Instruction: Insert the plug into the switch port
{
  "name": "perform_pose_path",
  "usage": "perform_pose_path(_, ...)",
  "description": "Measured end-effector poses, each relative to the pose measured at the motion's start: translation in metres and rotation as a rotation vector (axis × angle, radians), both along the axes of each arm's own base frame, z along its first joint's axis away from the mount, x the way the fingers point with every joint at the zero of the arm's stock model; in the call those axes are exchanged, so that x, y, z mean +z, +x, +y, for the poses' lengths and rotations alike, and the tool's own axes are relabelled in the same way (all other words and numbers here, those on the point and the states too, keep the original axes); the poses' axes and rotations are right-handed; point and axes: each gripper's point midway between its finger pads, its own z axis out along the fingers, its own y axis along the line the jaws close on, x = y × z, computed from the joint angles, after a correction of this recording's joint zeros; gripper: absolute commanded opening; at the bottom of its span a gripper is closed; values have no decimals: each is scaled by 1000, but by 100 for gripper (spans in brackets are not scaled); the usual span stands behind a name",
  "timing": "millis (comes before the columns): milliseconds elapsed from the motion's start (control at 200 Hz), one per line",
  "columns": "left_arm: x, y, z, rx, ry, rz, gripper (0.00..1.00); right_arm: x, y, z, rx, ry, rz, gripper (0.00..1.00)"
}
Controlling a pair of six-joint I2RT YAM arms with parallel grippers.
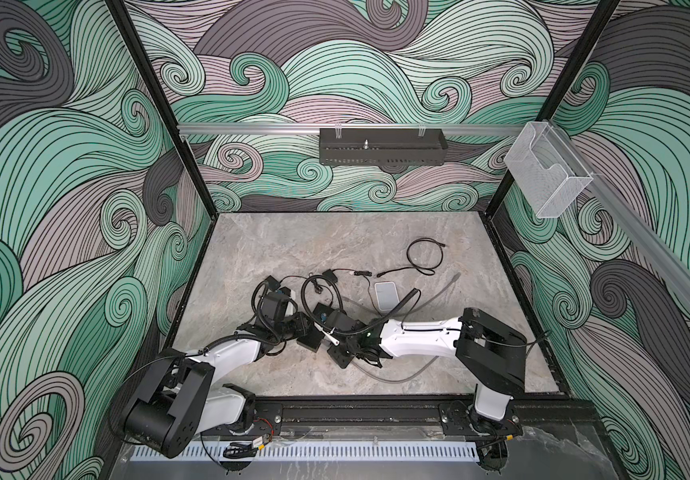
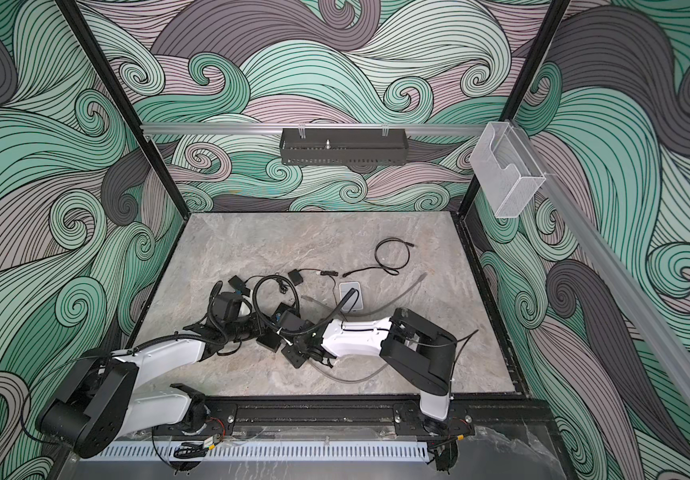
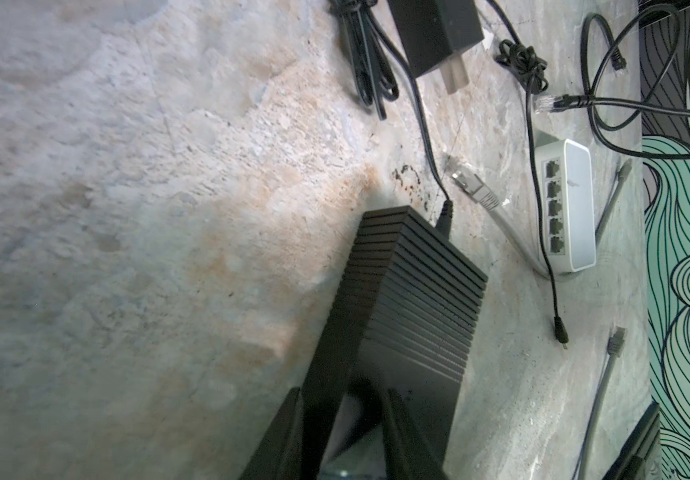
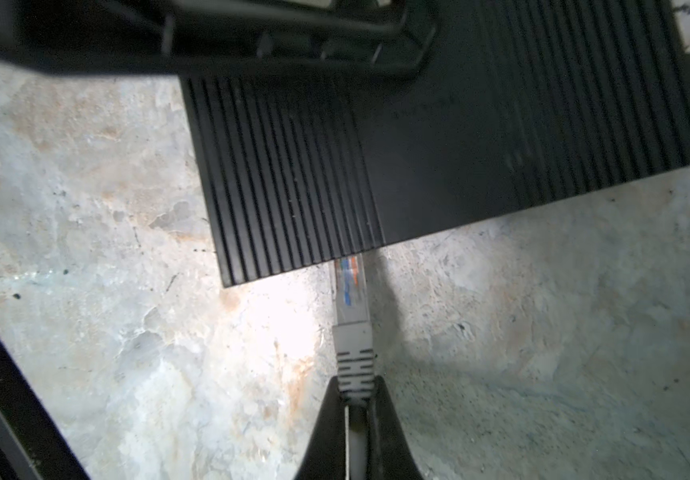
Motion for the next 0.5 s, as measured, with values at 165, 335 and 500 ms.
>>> perform_pose_path(165, -1, 1, -5, -23, -14, -5, 30, 3, 1, -3, -6, -9, -10, 0)
perform_pose_path(335, -1, 2, -8, -37, -19, -9, 30, 4, 1, -5, -6, -13, -11, 0)
perform_pose_path(500, -1, 2, -10, -51, -21, -9, 31, 6, -2, -6, -1, 1, -17, 0)
